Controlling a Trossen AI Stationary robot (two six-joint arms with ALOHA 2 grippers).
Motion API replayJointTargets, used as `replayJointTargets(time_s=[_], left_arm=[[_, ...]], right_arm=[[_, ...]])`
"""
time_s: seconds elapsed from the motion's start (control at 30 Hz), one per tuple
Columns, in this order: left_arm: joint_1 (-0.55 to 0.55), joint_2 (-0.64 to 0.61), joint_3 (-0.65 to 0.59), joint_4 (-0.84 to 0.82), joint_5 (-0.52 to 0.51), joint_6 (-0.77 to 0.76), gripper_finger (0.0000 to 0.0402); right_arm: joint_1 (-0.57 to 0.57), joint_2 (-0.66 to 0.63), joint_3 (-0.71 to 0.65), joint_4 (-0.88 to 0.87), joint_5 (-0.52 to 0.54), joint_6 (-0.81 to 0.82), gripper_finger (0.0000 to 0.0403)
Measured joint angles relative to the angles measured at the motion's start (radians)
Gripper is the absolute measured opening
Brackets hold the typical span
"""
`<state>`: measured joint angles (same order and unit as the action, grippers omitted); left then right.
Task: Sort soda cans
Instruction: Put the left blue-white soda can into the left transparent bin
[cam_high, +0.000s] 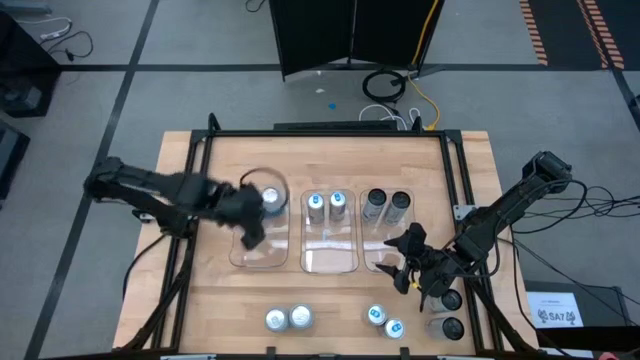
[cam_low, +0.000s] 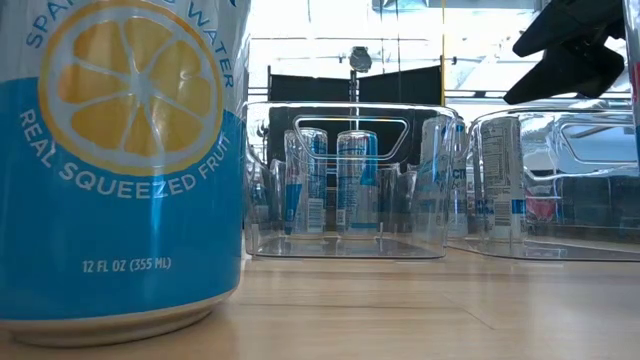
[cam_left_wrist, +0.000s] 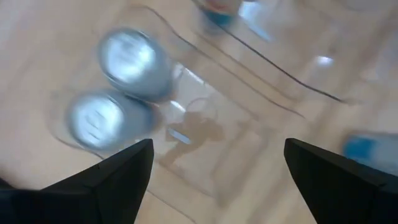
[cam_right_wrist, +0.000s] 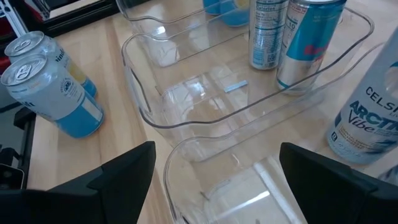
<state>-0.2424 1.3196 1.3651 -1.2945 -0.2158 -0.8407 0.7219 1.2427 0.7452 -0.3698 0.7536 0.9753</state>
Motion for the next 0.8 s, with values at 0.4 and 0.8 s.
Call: replayJointTargets(time_s=[0.4, 0.8], left_arm=[[-0.395, 0.176, 0.170, -0.062, -0.033, -0.418, 0.0368], [-0.442, 0.528, 0.551, -0.173, -0.058, -0.390, 0.0368]], right_arm=[[0.000, 0.000, 0.000, 0.017, 0.004, 0.008, 0.0336], [0.000, 0.000, 0.000, 0.029, 0.000, 0.008, 0.0336]])
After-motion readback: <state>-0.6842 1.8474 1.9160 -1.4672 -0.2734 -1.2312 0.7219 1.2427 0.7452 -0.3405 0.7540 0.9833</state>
